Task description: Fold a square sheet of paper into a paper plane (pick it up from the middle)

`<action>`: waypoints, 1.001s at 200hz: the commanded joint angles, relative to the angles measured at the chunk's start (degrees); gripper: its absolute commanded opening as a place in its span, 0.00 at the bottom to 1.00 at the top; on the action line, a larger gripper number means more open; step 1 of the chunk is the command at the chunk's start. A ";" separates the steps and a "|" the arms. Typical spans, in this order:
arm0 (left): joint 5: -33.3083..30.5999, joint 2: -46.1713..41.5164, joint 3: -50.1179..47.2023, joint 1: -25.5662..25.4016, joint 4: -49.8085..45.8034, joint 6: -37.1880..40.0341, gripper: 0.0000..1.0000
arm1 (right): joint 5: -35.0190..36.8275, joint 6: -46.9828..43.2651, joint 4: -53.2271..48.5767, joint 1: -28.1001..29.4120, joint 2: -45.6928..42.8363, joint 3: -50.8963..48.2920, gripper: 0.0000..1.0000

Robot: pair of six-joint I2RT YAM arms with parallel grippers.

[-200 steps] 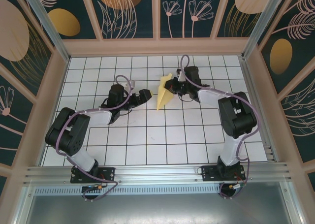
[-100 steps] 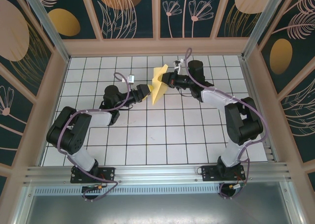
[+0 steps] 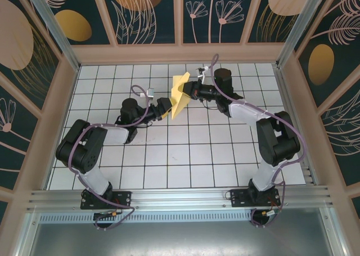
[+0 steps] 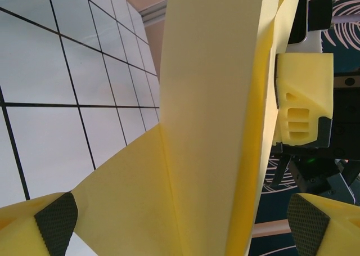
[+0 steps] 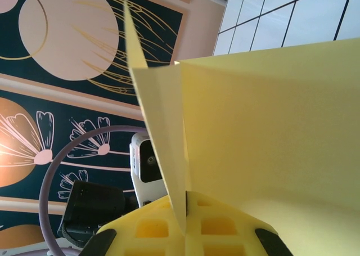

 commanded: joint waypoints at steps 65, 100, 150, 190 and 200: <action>-2.84 0.38 -0.55 -0.95 -3.50 1.98 0.98 | 0.07 0.38 2.05 0.65 0.61 1.75 0.05; -5.04 -1.00 -0.97 -0.95 -6.27 1.82 0.99 | 0.34 0.09 2.55 0.59 0.25 1.43 0.05; -1.51 -0.28 -1.77 -1.02 4.77 -4.65 0.97 | -0.61 1.69 3.81 0.78 0.99 0.83 0.05; 0.69 1.54 -1.34 -0.99 12.39 -7.05 0.92 | -1.26 3.54 4.68 1.62 2.61 0.11 0.05; 0.57 1.32 -1.19 -1.03 12.34 -6.86 0.88 | -1.18 3.60 4.68 1.75 2.82 -0.06 0.05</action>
